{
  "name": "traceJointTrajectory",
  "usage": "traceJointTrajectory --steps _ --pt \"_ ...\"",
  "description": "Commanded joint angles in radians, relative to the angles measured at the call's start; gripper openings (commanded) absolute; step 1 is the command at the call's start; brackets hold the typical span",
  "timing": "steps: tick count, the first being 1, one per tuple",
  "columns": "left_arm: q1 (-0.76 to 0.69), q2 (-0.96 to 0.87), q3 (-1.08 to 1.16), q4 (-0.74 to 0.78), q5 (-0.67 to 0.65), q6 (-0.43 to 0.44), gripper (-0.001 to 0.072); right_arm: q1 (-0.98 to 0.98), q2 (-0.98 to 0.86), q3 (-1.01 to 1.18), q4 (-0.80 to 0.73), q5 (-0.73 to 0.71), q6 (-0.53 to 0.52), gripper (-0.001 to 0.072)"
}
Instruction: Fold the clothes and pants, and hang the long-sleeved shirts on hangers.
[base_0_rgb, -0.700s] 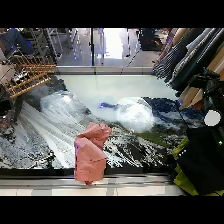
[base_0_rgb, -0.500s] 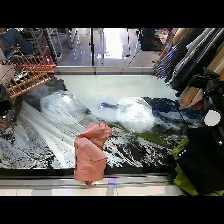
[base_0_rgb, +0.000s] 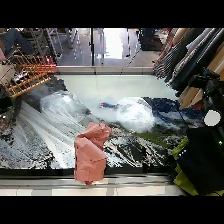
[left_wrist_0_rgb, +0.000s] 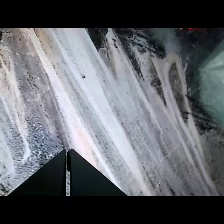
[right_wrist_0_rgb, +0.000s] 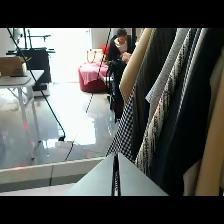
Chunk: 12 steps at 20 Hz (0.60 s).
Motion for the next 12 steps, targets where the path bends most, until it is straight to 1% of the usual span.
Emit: traceJointTrajectory --steps 1,2,3,4,5,6,7,8,9,10,11,12 --pt "-0.001 -0.016 0.0 -0.12 0.063 -0.064 0.0023 0.006 0.0 0.0 0.075 -0.003 0.099 0.0011" --pt "-0.001 -0.016 0.0 -0.195 0.064 0.045 0.0151 0.011 0.001 0.0 0.121 -0.003 0.195 0.0011" --pt "-0.001 -0.015 0.0 -0.286 0.042 0.165 0.0581 0.013 0.015 0.002 0.159 0.051 0.285 0.0013" --pt "-0.001 -0.015 0.0 -0.378 -0.011 0.293 0.0678 0.013 0.039 0.005 0.174 0.146 0.345 0.0014" --pt "-0.002 -0.015 0.0 -0.459 -0.109 0.402 0.0607 0.013 0.065 0.013 0.178 0.288 0.378 0.0016" --pt "-0.013 -0.015 -0.001 -0.487 -0.225 0.475 0.0562 0.014 0.082 0.019 0.179 0.403 0.39 0.0015" --pt "-0.032 -0.014 -0.006 -0.477 -0.327 0.5 0.0559 0.017 0.095 0.025 0.172 0.518 0.37 0.0016" --pt "-0.053 -0.009 -0.031 -0.467 -0.406 0.5 0.0558 0.019 0.105 0.029 0.17 0.607 0.322 0.004" --pt "-0.074 0.009 -0.081 -0.465 -0.443 0.497 0.0557 0.019 0.113 0.032 0.171 0.666 0.269 0.0051" --pt "-0.1 0.037 -0.157 -0.465 -0.449 0.497 0.0557 0.019 0.118 0.032 0.175 0.677 0.263 0.0045" --pt "-0.13 0.075 -0.258 -0.465 -0.434 0.499 0.0558 0.019 0.121 0.032 0.18 0.656 0.264 0.0045" --pt "-0.164 0.114 -0.364 -0.465 -0.403 0.517 0.0558 0.019 0.129 0.032 0.192 0.669 0.264 0.0044"
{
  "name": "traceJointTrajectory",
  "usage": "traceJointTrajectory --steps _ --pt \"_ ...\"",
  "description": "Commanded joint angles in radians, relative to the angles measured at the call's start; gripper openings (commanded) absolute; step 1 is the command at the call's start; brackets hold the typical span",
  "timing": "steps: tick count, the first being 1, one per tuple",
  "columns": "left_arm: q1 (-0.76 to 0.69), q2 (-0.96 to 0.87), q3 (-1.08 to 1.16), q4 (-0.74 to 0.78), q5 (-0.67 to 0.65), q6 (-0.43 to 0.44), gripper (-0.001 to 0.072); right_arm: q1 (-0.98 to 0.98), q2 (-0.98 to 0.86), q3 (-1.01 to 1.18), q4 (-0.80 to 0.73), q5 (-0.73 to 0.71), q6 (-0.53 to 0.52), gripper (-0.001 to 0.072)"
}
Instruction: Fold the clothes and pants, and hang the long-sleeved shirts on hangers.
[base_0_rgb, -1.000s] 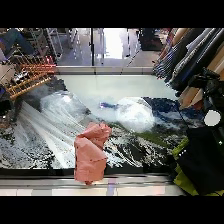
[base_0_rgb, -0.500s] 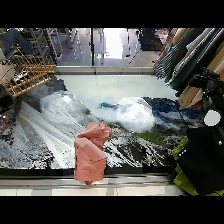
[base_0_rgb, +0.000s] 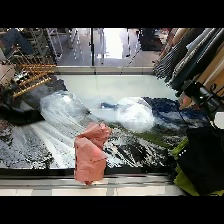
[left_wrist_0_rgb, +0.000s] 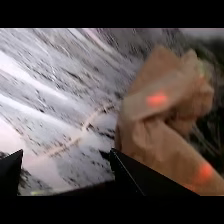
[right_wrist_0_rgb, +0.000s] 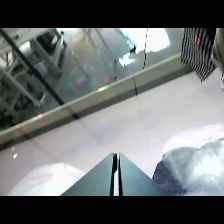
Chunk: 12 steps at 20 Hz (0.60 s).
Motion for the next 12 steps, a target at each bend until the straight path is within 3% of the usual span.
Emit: traceJointTrajectory --steps 1,3,4,5,6,8,12 --pt "-0.101 0.104 -0.282 -0.034 -0.031 0.094 0.056 0.002 0.027 0.004 0.059 0.16 -0.012 0.0016" --pt "-0.185 0.167 -0.435 -0.037 0.021 0.138 0.0577 0.026 0.021 0.004 0.126 0.291 -0.081 0.004" --pt "-0.236 0.188 -0.493 -0.04 0.047 0.153 0.064 0.059 0.01 0.004 0.126 0.4 -0.169 0.0064" --pt "-0.284 0.198 -0.535 -0.045 0.067 0.169 0.065 0.098 -0.013 0.003 0.135 0.56 -0.227 0.0269" --pt "-0.338 0.196 -0.566 -0.048 0.08 0.182 0.0658 0.14 -0.048 -0.004 0.163 0.706 -0.264 0.0582" --pt "-0.434 0.185 -0.592 -0.048 0.125 0.186 0.0658 0.236 -0.129 -0.058 0.251 0.863 -0.336 0.0605" --pt "-0.539 0.13 -0.594 -0.045 0.18 0.163 0.0658 0.44 -0.304 -0.146 0.367 0.88 -0.428 0.0607"
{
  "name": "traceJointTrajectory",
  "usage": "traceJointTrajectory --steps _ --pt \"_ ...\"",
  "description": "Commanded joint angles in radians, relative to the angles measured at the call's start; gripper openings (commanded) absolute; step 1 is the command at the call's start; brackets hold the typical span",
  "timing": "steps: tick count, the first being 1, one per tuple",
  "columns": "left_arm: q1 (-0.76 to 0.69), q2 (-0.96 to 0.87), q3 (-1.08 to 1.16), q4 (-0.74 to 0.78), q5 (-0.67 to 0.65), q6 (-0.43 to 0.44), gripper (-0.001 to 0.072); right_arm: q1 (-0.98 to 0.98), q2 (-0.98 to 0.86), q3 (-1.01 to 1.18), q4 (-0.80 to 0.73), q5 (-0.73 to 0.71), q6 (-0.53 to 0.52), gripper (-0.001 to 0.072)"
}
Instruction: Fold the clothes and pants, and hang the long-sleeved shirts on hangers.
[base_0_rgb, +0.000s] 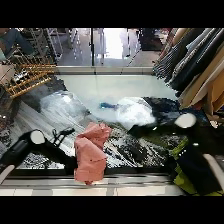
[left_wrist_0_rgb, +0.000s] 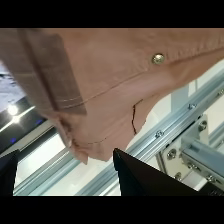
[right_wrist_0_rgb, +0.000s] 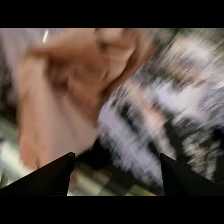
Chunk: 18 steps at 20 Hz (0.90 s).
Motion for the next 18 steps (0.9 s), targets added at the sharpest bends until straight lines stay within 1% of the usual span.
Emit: traceJointTrajectory --steps 1,2,3,5,6,7,8,9,10,11,12,14,15,16,18 --pt "-0.079 -0.051 -0.024 0.002 0.054 -0.02 0.0659 0.175 -0.151 -0.048 0.103 0.123 -0.121 0.0607" --pt "-0.075 -0.077 -0.024 0.002 0.059 -0.024 0.0658 0.212 -0.188 -0.048 0.128 0.124 -0.143 0.0607" --pt "-0.071 -0.101 -0.024 0.002 0.066 -0.025 0.0658 0.246 -0.224 -0.048 0.171 0.131 -0.193 0.0607" --pt "-0.072 -0.146 -0.024 -0.003 0.103 -0.024 0.0658 0.298 -0.283 -0.048 0.24 0.118 -0.255 0.0606" --pt "-0.072 -0.163 -0.024 -0.003 0.13 -0.025 0.0649 0.321 -0.307 -0.048 0.242 0.08 -0.261 0.0603" --pt "-0.072 -0.175 -0.023 -0.011 0.152 -0.025 0.0625 0.34 -0.33 -0.048 0.24 0.019 -0.264 0.0577" --pt "-0.072 -0.178 -0.023 -0.021 0.177 -0.025 0.0485 0.352 -0.349 -0.048 0.25 -0.044 -0.28 0.0562" --pt "-0.072 -0.179 -0.022 -0.039 0.207 -0.024 0.0335 0.361 -0.361 -0.048 0.269 -0.096 -0.304 0.0523" --pt "-0.072 -0.179 -0.022 -0.064 0.238 -0.024 0.0226 0.369 -0.367 -0.047 0.299 -0.137 -0.335 0.0321" --pt "-0.072 -0.179 -0.021 -0.093 0.264 -0.024 0.0069 0.369 -0.367 -0.042 0.322 -0.163 -0.371 0.014" --pt "-0.072 -0.179 -0.013 -0.111 0.278 -0.011 0.001 0.373 -0.366 -0.03 0.341 -0.185 -0.393 0.0013" --pt "-0.067 -0.179 0.055 -0.095 0.259 -0.006 0.001 0.373 -0.366 0.016 0.345 -0.239 -0.406 0.0011" --pt "-0.056 -0.179 0.118 -0.091 0.223 0.007 0.001 0.37 -0.362 0.051 0.33 -0.261 -0.411 0.001" --pt "-0.041 -0.179 0.192 -0.087 0.181 0.008 0.001 0.365 -0.349 0.091 0.292 -0.287 -0.411 0.0009" --pt "-0.002 -0.179 0.373 -0.085 0.091 0.018 0.001 0.339 -0.281 0.19 0.147 -0.332 -0.379 0.0008"
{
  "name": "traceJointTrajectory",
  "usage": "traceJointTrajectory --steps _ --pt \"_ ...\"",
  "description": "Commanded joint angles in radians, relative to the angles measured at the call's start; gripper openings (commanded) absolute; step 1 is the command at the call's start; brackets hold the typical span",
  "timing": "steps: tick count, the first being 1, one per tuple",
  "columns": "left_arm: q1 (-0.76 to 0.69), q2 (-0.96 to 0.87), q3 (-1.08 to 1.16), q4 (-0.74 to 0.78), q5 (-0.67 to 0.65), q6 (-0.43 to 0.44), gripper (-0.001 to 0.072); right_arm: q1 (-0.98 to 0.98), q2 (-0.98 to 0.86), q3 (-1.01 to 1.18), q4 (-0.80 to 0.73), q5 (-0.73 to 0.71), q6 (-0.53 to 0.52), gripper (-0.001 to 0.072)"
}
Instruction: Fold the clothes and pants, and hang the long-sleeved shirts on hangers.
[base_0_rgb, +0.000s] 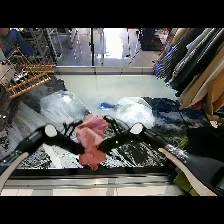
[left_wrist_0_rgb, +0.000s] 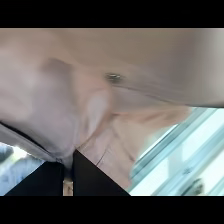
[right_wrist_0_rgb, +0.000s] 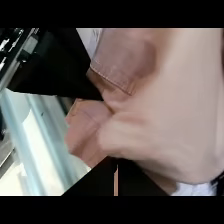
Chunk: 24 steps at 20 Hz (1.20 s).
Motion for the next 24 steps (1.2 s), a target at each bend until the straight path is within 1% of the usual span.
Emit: traceJointTrajectory --steps 1,2,4,5,7,8,10,11,13,14,15,16,17,18,19,20,21,22,23,24 --pt "0.051 -0.001 0.283 0.001 -0.124 0.022 0.0009 -0.032 0.095 0.156 -0.204 -0.102 0.042 0.0007" --pt "0.057 -0.001 0.377 -0.006 -0.146 0.035 0.001 -0.046 0.145 0.216 -0.285 -0.099 0.081 0.0007" --pt "0.054 -0.001 0.559 -0.062 -0.174 0.06 0.0009 -0.056 0.239 0.328 -0.397 -0.099 0.123 0.0007" --pt "0.049 -0.001 0.642 -0.126 -0.187 0.104 0.0009 -0.056 0.278 0.377 -0.427 -0.098 0.127 0.0007" --pt "0.046 -0.001 0.777 -0.262 -0.224 0.166 0.001 -0.056 0.343 0.464 -0.434 -0.091 0.143 0.0007" --pt "0.049 0.0 0.832 -0.307 -0.251 0.192 0.001 -0.055 0.368 0.501 -0.432 -0.089 0.143 0.0007" --pt "0.067 0.0 0.88 -0.315 -0.29 0.229 0.001 -0.039 0.388 0.568 -0.423 -0.052 0.148 0.0008" --pt "0.084 -0.005 0.879 -0.305 -0.311 0.236 0.001 -0.025 0.385 0.59 -0.404 -0.014 0.164 0.0009" --pt "0.135 -0.038 0.872 -0.269 -0.396 0.236 0.001 0.012 0.365 0.587 -0.377 0.057 0.209 0.0012" --pt "0.165 -0.059 0.863 -0.259 -0.447 0.246 0.001 0.03 0.345 0.586 -0.38 0.106 0.239 0.0091" --pt "0.205 -0.084 0.847 -0.258 -0.509 0.278 0.0011 0.041 0.325 0.584 -0.381 0.154 0.261 0.0218" --pt "0.245 -0.105 0.825 -0.237 -0.557 0.308 0.0011 0.042 0.311 0.581 -0.389 0.193 0.282 0.0261" --pt "0.293 -0.124 0.796 -0.167 -0.577 0.313 0.0013 0.038 0.304 0.581 -0.425 0.224 0.322 0.0269" --pt "0.338 -0.143 0.766 -0.071 -0.565 0.312 0.0113 0.027 0.304 0.579 -0.496 0.249 0.386 0.0302" --pt "0.387 -0.168 0.739 0.037 -0.526 0.27 0.0426 0.008 0.308 0.571 -0.57 0.264 0.446 0.0308" --pt "0.432 -0.194 0.723 0.125 -0.48 0.184 0.0638 -0.018 0.313 0.549 -0.618 0.277 0.491 0.0308" --pt "0.48 -0.227 0.719 0.19 -0.454 0.069 0.0659 -0.055 0.318 0.501 -0.634 0.29 0.518 0.0308" --pt "0.529 -0.257 0.718 0.203 -0.451 -0.037 0.0658 -0.096 0.325 0.431 -0.63 0.287 0.529 0.0308" --pt "0.573 -0.278 0.714 0.167 -0.454 -0.086 0.0658 -0.137 0.335 0.341 -0.617 0.266 0.544 0.0319" --pt "0.612 -0.283 0.688 0.1 -0.456 -0.105 0.0658 -0.186 0.345 0.225 -0.571 0.216 0.55 0.0391"
